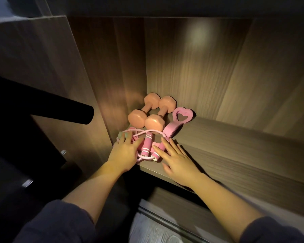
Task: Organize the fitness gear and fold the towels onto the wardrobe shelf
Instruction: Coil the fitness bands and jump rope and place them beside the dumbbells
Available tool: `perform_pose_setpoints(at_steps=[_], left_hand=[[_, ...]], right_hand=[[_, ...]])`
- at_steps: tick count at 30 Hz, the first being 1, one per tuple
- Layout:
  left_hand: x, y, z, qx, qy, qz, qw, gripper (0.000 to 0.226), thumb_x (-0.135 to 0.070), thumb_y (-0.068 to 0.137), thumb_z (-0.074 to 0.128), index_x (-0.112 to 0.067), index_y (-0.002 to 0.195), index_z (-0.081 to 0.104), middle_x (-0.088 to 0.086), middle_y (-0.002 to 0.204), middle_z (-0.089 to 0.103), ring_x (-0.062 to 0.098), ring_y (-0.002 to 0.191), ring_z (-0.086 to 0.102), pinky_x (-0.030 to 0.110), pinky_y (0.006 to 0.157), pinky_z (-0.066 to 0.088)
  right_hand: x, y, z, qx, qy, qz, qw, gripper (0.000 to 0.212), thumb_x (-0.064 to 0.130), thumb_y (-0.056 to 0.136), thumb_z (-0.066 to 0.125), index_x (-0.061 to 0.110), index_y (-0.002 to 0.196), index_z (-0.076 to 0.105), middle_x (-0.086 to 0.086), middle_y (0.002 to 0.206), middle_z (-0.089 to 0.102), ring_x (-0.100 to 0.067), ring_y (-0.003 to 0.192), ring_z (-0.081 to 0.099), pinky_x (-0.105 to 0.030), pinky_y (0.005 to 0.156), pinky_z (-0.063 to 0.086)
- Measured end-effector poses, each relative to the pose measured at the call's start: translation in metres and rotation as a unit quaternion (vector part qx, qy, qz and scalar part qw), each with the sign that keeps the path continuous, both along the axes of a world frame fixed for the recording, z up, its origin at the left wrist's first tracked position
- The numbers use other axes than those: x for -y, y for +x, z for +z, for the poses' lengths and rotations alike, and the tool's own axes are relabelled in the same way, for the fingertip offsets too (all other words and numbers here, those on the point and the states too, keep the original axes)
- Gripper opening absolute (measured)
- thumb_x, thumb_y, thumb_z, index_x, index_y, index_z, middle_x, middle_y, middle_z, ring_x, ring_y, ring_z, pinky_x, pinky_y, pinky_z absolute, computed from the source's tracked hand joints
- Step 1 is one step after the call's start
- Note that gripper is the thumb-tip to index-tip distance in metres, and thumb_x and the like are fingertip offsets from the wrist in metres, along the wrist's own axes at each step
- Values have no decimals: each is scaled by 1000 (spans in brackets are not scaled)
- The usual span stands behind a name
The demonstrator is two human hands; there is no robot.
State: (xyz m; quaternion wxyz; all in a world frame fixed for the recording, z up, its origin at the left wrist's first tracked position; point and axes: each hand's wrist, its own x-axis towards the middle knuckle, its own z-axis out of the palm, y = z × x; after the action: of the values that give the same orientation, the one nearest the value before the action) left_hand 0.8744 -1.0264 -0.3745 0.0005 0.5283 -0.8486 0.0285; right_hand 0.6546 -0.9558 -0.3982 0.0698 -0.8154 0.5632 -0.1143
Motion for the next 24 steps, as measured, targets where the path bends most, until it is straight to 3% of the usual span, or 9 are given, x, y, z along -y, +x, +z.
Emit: perform_pose_setpoints(at_steps=[4,7,10,13,15,19,24], left_hand=[[1,4,-2,-29,8,-30,999,52,-38,103,32,-33,153,23,16,158,20,39,144,14,52,115,30],[4,6,-2,-16,36,-25,999,52,-44,104,23,-37,155,14,14,162,8,37,148,6,53,117,27],[6,4,1,-5,44,-28,999,51,-45,105,22,-39,155,13,13,163,1,37,148,2,54,119,21],[8,4,3,-19,72,-20,997,51,-45,104,21,-40,155,14,9,164,-4,35,150,-6,57,120,7],[9,3,3,-15,88,-31,995,52,-47,104,18,-41,155,9,3,165,-9,31,150,-13,59,119,3],[12,0,7,22,83,-80,993,54,-48,104,16,-41,155,-1,-5,165,-10,27,150,-15,63,118,7],[16,4,8,72,68,-91,991,58,-47,104,24,-38,156,-1,0,165,-5,29,150,-12,62,118,11]], right_hand=[[5,3,-1,-5,4,11,1000,70,24,101,41,38,155,-1,-4,164,-16,-24,147,-22,-44,121,2],[10,3,-4,-1,17,25,1000,67,28,103,38,40,155,-4,-4,163,-21,-23,148,-22,-46,119,8],[12,-1,-4,6,22,27,999,66,31,104,36,45,153,-7,-4,162,-23,-22,147,-23,-48,121,5],[10,-3,-4,14,20,12,1000,66,35,104,37,50,151,-8,-3,160,-27,-30,150,-9,-51,121,-4],[8,-4,-4,33,30,-4,999,65,37,103,39,47,153,-1,-1,162,-24,-34,151,2,-53,122,3],[12,0,1,51,44,3,998,62,36,103,41,35,156,9,-4,163,-18,-31,151,5,-48,119,23],[18,6,2,21,40,12,999,65,39,104,38,30,157,0,-5,163,-21,-28,151,2,-48,119,18]])
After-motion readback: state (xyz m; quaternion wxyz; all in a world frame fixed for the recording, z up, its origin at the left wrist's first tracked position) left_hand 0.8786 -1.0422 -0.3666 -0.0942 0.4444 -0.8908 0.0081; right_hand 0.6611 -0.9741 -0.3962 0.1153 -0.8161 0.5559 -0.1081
